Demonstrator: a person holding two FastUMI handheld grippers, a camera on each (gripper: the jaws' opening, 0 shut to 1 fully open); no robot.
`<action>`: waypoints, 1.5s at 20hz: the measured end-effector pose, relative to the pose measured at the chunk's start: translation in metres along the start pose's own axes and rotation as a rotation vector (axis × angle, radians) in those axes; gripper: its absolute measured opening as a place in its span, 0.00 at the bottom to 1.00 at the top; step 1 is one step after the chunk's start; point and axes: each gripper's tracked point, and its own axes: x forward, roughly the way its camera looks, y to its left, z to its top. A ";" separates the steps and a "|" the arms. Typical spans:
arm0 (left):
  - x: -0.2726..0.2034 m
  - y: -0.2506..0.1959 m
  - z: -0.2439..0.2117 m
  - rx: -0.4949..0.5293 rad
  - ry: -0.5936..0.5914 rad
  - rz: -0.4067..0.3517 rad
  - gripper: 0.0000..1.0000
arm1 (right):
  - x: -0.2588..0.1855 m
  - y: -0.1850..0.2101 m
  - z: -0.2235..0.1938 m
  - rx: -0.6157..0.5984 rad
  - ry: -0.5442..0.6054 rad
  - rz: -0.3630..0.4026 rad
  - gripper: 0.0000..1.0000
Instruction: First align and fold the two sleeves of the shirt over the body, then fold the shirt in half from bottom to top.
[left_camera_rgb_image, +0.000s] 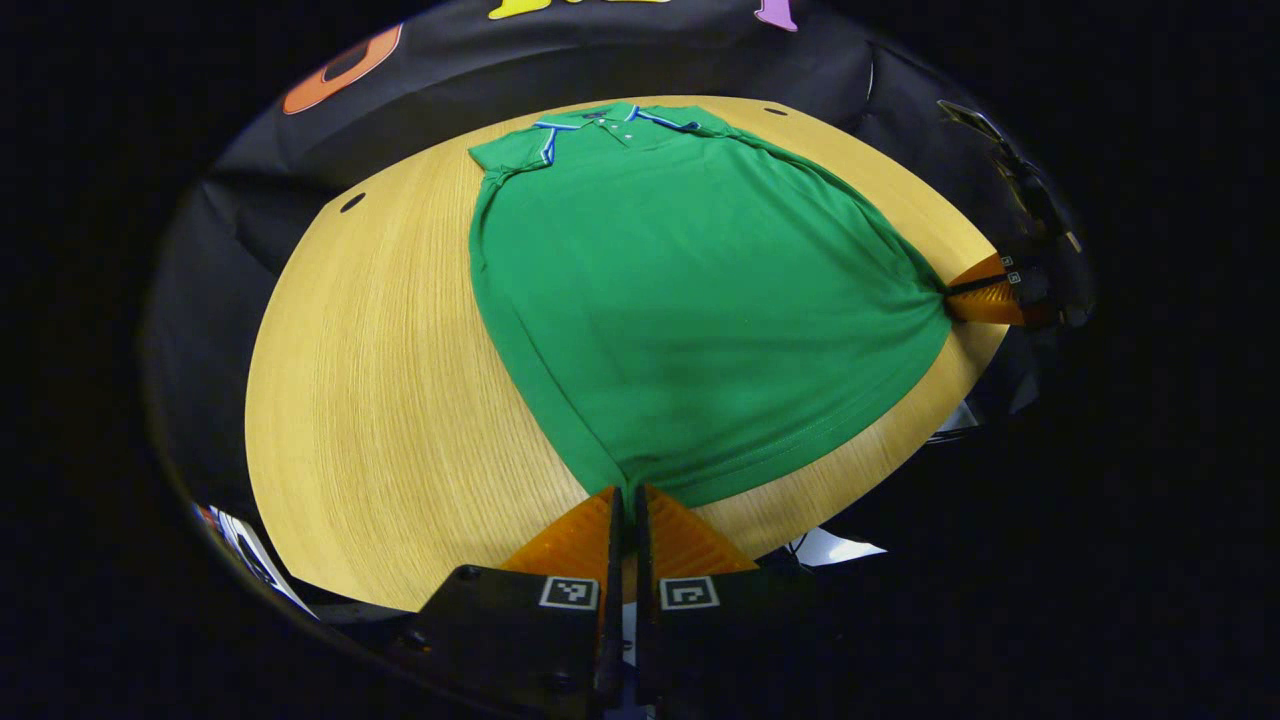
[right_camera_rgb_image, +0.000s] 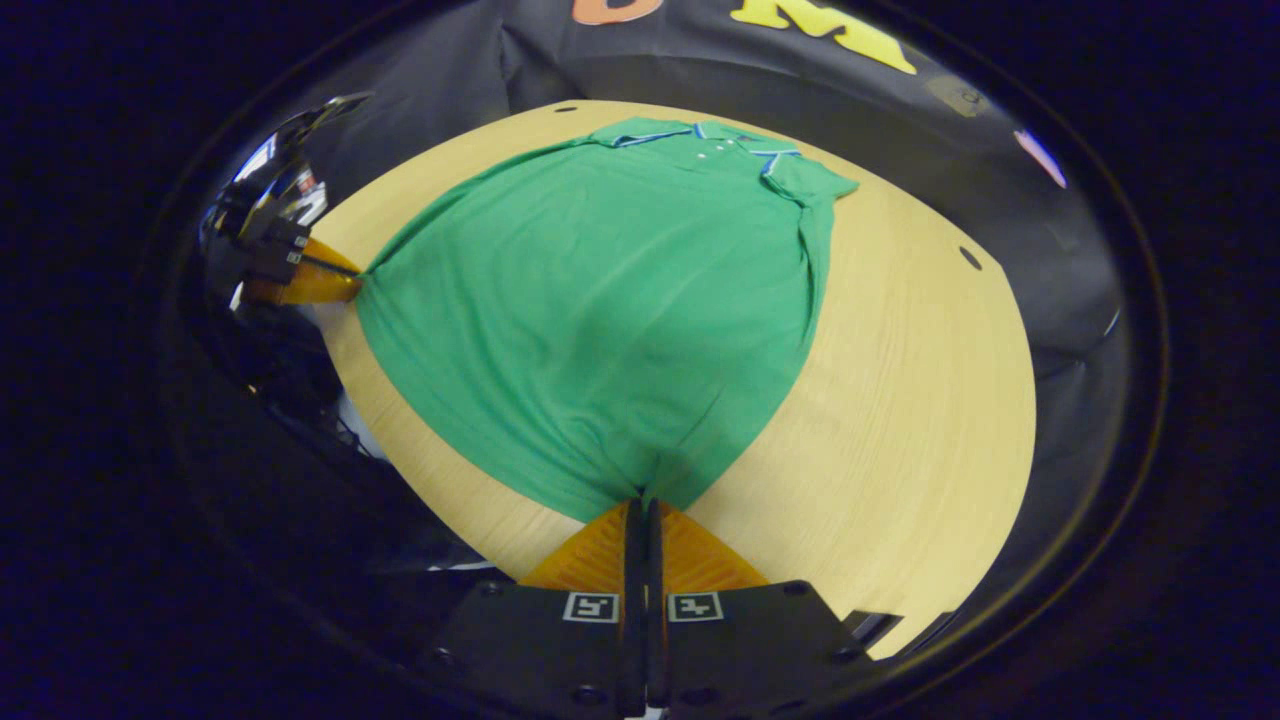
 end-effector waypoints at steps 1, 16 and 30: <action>0.000 -0.001 0.000 -0.025 0.006 -0.025 0.07 | 0.001 0.000 -0.001 0.030 0.014 0.011 0.03; -0.052 0.018 0.109 -0.141 -0.214 -0.136 0.04 | -0.058 -0.045 0.117 0.309 -0.195 0.098 0.03; -0.084 0.086 0.283 -0.212 -0.501 -0.130 0.04 | -0.096 -0.113 0.290 0.276 -0.416 0.065 0.03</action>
